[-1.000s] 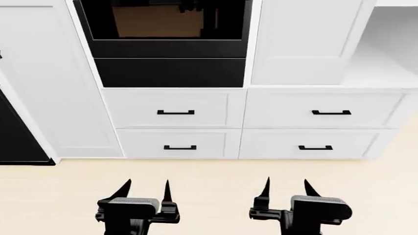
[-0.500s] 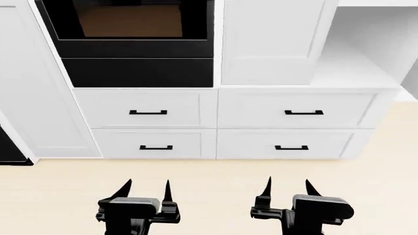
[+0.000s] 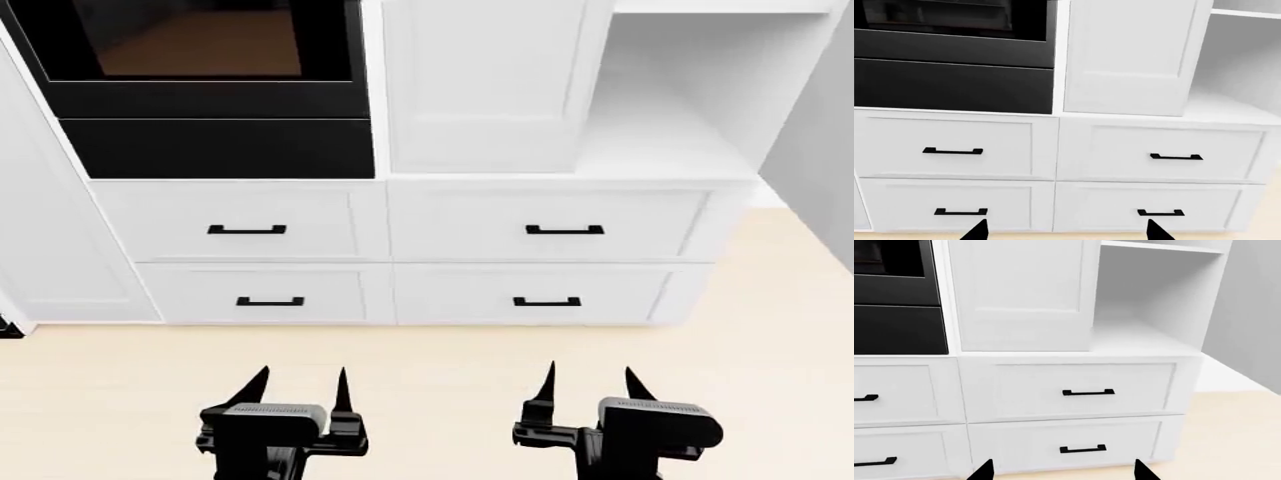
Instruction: Close the side bottom right group 3 doors
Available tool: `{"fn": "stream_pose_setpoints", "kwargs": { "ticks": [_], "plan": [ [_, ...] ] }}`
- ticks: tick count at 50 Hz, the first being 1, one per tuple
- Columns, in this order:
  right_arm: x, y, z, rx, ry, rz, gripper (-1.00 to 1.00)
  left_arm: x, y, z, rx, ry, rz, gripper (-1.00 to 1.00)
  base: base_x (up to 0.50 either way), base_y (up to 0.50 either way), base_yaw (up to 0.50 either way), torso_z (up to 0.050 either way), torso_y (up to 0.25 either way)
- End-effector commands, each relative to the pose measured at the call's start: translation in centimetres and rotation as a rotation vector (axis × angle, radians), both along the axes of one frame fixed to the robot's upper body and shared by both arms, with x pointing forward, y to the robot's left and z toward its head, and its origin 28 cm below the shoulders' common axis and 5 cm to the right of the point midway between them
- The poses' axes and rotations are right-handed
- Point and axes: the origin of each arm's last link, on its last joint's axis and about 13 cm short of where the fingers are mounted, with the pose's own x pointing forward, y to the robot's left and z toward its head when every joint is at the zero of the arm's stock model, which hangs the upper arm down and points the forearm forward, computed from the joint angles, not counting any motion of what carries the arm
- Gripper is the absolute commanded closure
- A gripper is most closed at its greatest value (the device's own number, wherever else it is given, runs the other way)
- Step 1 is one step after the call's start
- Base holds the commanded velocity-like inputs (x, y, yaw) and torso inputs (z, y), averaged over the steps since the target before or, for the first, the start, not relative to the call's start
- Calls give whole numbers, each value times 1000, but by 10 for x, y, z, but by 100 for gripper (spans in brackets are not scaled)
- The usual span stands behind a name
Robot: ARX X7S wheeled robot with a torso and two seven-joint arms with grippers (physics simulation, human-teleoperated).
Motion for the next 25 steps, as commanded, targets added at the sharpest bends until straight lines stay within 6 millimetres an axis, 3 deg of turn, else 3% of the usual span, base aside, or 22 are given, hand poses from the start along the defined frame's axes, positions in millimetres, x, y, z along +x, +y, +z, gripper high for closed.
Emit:
{"fn": "stream_pose_setpoints", "kwargs": {
  "ticks": [1,25],
  "plan": [
    [0,0,0,-1,-1,-2,-100,0,0,0,0,2,0,-100,0,-500,0,0,0],
    [0,0,-1,2,1,-5,-100,0,0,-1,1,-1,0,-100,0,-500,0,0,0]
  ]
}}
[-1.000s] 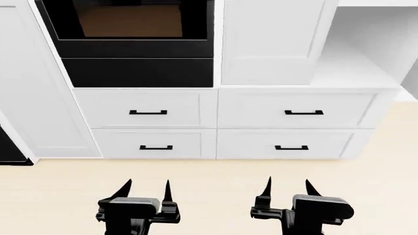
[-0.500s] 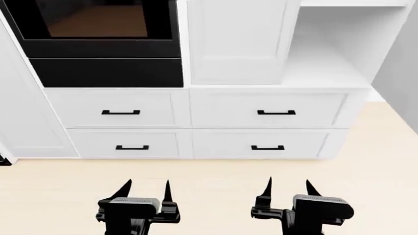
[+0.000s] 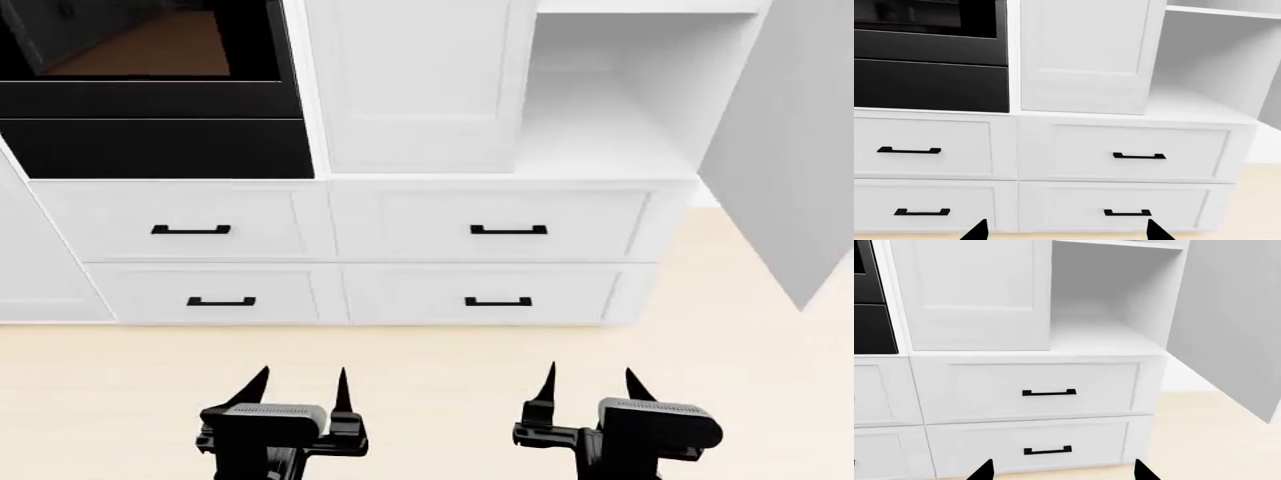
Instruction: Close the side bottom right group 3 doors
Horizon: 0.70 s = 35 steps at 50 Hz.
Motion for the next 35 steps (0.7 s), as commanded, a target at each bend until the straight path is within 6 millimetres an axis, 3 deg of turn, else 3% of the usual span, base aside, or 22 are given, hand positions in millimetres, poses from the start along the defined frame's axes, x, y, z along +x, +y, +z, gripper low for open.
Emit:
{"fn": "stream_pose_setpoints", "kwargs": {
  "ticks": [1,35],
  "plan": [
    [0,0,-1,0,2,-2,-100,0,0,0,1,-2,0,-100,0,-500,0,0,0],
    [0,0,0,2,-1,-5,-100,-1,0,0,1,1,2,-100,0,-500,0,0,0]
  ]
}}
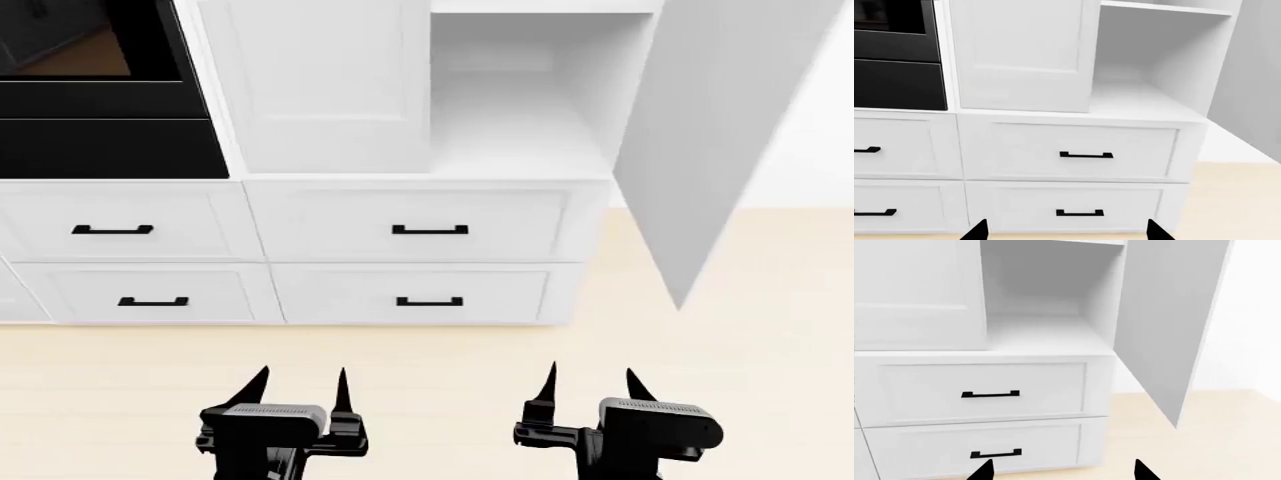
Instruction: Close the side bottom right group 3 doors
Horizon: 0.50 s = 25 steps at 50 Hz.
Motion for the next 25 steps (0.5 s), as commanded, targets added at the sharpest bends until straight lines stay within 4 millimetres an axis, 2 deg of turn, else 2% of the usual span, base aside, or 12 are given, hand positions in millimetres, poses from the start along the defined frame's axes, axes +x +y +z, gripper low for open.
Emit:
{"fn": "stream_pose_setpoints", "kwargs": {
  "ticks": [1,25],
  "plan": [
    [0,0,-1,1,2,-2,-100,-1,0,0,1,-1,0,-100,0,-500,0,0,0],
    [0,0,-1,3,2,-2,-100,0,0,0,2,-1,1,-100,0,-500,0,0,0]
  ]
}}
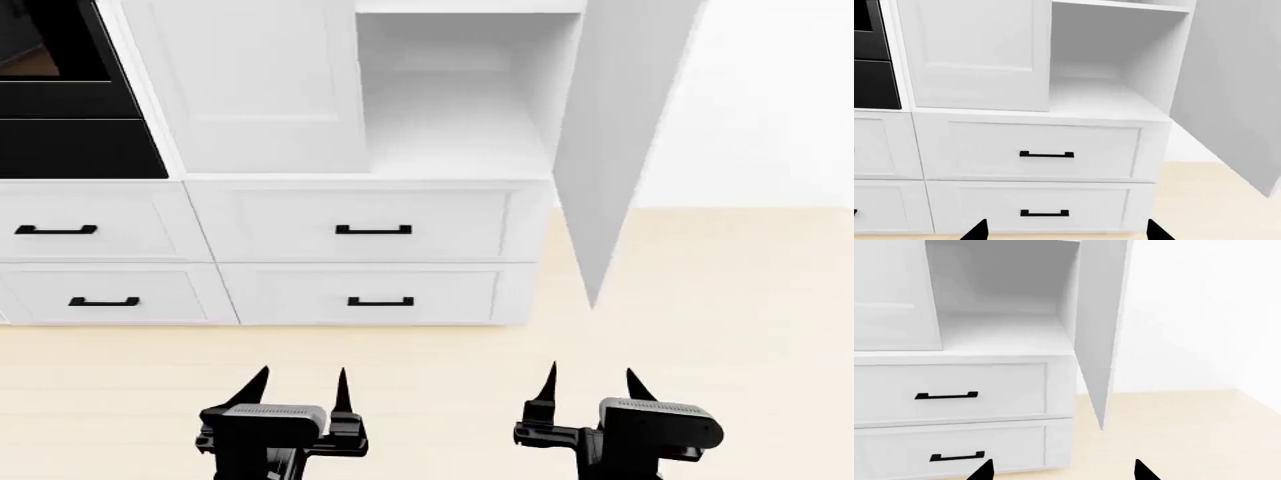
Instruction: Close the side bottom right group 3 doors
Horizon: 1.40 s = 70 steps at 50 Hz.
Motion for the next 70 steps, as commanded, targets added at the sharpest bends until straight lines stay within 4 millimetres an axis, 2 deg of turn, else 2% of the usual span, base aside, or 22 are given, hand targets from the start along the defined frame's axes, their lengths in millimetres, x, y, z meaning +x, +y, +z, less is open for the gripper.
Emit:
{"fn": "stream_pose_setpoints", "kwargs": {
  "ticks": [1,70],
  "plan": [
    [0,0,-1,1,3,-1,-100,0,0,0,1,-1,0,-100,0,-500,0,0,0],
    [1,0,-1,4,4,-2,-100,0,0,0,0,2,2,-100,0,-500,0,0,0]
  ]
}}
